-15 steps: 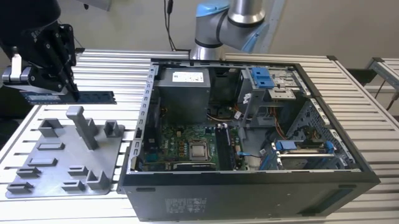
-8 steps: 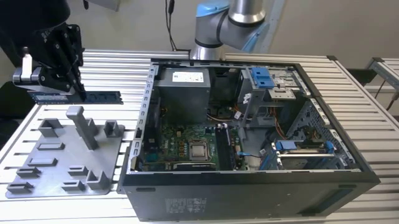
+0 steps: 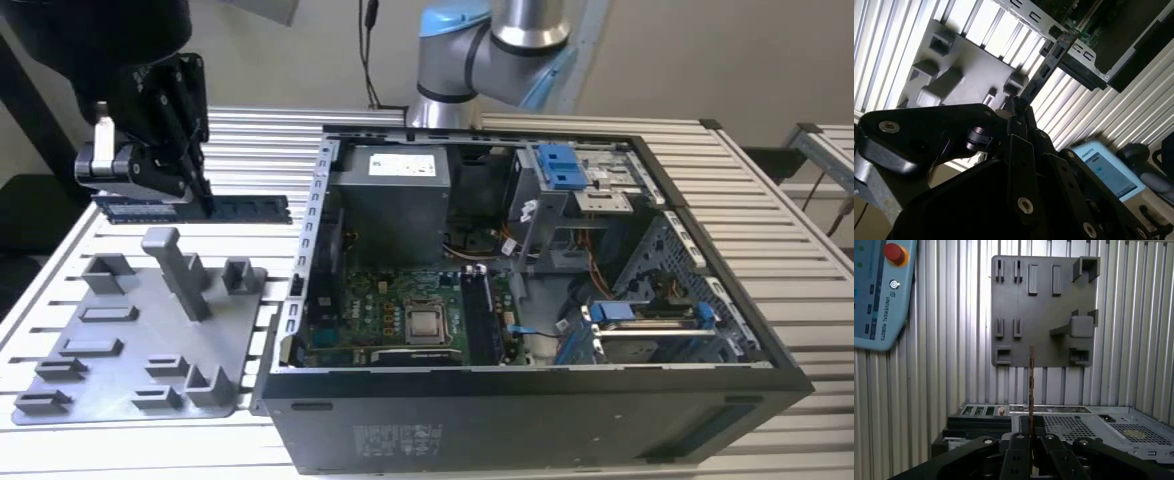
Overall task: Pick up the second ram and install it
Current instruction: 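Pick up the second ram and move it above second insertion slot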
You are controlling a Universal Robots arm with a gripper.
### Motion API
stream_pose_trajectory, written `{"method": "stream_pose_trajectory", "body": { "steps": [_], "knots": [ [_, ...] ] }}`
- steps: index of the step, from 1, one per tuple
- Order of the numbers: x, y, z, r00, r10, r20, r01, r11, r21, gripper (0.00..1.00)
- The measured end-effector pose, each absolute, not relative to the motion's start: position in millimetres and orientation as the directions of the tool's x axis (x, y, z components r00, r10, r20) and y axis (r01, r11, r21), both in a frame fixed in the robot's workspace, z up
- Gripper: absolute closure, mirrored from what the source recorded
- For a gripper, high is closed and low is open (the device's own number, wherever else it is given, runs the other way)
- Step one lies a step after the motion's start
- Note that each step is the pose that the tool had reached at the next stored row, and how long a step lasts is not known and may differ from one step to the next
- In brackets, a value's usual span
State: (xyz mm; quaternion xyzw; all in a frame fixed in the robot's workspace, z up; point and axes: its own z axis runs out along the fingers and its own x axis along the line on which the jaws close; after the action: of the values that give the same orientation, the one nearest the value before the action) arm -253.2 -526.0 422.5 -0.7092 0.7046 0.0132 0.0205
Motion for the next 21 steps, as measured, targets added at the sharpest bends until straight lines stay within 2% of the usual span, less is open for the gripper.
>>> {"method": "stream_pose_trajectory", "body": {
  "steps": [21],
  "knots": [
    [-216.8, -526.0, 422.5, 0.007, -0.999, -0.048, -1.0, -0.006, -0.01, 0.86]
  ]
}}
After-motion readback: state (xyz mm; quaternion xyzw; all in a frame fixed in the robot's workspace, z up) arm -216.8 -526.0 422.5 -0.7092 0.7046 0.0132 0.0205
